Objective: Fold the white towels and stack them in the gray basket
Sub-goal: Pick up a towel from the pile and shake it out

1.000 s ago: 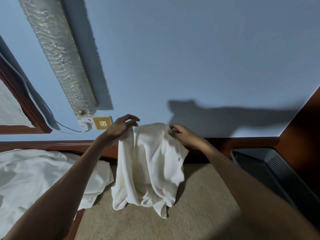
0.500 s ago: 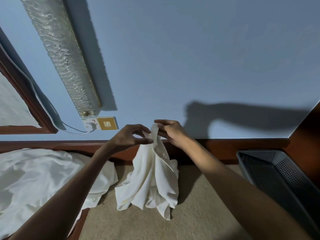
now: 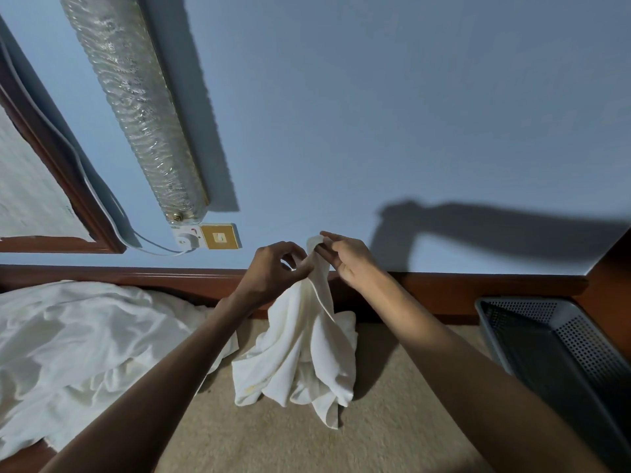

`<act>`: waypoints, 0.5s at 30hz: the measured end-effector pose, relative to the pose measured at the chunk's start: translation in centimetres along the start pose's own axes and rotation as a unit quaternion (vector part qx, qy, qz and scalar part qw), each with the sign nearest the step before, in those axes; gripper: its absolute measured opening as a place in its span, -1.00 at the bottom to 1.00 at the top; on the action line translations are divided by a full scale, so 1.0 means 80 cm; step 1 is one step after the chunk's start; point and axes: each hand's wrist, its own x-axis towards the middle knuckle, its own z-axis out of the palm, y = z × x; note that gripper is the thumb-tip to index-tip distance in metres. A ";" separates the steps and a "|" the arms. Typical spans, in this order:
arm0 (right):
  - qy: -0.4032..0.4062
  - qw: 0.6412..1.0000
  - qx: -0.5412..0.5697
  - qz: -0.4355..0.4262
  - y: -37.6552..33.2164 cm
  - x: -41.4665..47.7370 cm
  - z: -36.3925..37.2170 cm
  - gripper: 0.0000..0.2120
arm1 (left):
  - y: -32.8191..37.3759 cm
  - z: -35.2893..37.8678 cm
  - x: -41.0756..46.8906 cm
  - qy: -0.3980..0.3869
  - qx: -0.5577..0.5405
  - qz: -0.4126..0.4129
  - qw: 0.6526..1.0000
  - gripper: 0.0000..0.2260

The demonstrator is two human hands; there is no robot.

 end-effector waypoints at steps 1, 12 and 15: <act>0.002 1.000 0.005 0.001 -0.001 0.000 -0.001 -0.82 | 0.001 0.003 0.001 -0.001 0.001 0.002 1.000 -0.93; -0.027 0.997 -0.060 0.029 -0.024 0.005 -0.040 -0.91 | 0.003 -0.011 0.029 0.007 0.019 0.001 1.000 -0.93; -0.093 0.959 -0.266 0.018 -0.023 0.011 -0.049 -0.89 | 0.013 -0.021 0.039 0.020 0.015 0.000 1.000 -0.93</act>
